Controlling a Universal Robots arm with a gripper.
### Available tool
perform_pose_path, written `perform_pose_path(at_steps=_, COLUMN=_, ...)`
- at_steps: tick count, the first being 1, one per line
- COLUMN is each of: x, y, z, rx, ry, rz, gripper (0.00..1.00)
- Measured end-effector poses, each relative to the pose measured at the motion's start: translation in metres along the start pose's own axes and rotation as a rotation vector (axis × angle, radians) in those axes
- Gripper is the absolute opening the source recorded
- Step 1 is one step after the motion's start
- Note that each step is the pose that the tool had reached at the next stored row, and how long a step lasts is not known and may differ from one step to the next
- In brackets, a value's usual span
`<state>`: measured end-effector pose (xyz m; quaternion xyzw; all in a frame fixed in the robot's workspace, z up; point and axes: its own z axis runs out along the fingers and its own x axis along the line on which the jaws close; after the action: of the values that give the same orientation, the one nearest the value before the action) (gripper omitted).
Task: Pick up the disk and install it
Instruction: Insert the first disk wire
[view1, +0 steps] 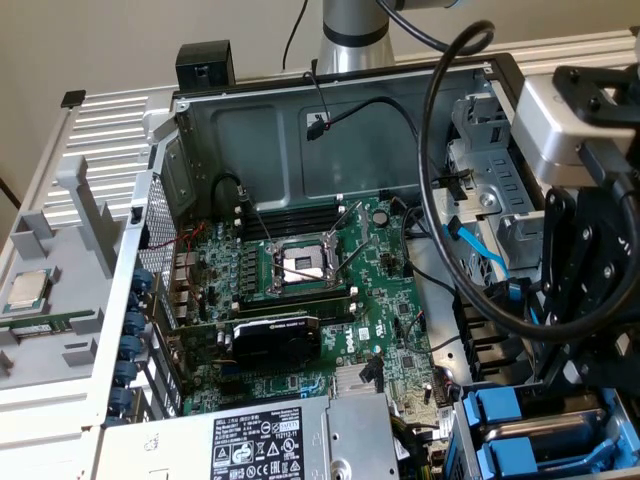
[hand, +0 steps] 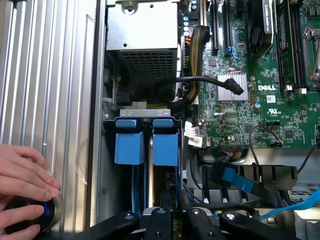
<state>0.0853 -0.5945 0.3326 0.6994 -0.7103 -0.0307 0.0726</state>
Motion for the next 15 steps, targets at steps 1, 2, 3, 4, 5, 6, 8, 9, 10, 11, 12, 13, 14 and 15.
perform_pose_path(at_steps=1, x=0.0000, y=0.0000, z=0.0000, rx=0.0000, ry=-0.0001, rz=0.000, gripper=0.17)
perform_pose_path(at_steps=2, x=0.0000, y=-0.0001, z=0.0002, rx=0.0000, ry=-0.0003, rz=0.000, gripper=0.17)
perform_pose_path(at_steps=3, x=0.0000, y=0.0000, z=0.0002, rx=0.0000, ry=-0.0003, rz=0.000, gripper=0.17)
perform_pose_path(at_steps=4, x=0.0000, y=-0.0001, z=0.0003, rx=0.0001, ry=-0.0003, rz=0.000, gripper=0.17)
perform_pose_path(at_steps=5, x=0.0000, y=0.0000, z=0.0004, rx=0.0002, ry=-0.0003, rz=0.000, gripper=0.17)
perform_pose_path(at_steps=6, x=0.0000, y=0.0000, z=0.0004, rx=0.0002, ry=-0.0004, rz=0.000, gripper=0.17)
perform_pose_path(at_steps=8, x=-0.0001, y=0.0000, z=0.0005, rx=0.0003, ry=-0.0006, rz=0.000, gripper=0.17)
perform_pose_path(at_steps=9, x=0.0000, y=0.0000, z=0.0005, rx=0.0003, ry=-0.0006, rz=0.000, gripper=0.17)
perform_pose_path(at_steps=10, x=-0.0001, y=0.0000, z=0.0005, rx=0.0003, ry=-0.0006, rz=0.000, gripper=0.17)
perform_pose_path(at_steps=11, x=-0.0001, y=-0.0001, z=0.0006, rx=0.0003, ry=-0.0010, rz=0.000, gripper=0.17)
perform_pose_path(at_steps=12, x=-0.0001, y=0.0000, z=0.0006, rx=0.0003, ry=-0.0012, rz=0.000, gripper=0.17)
perform_pose_path(at_steps=13, x=-0.0001, y=0.0001, z=0.0006, rx=0.0004, ry=-0.0015, rz=0.000, gripper=0.17)
perform_pose_path(at_steps=14, x=-0.0001, y=0.0003, z=0.0007, rx=0.0004, ry=-0.0017, rz=0.000, gripper=0.17)
perform_pose_path(at_steps=15, x=-0.0001, y=0.0004, z=0.0007, rx=0.0005, ry=-0.0019, rz=0.000, gripper=0.17)
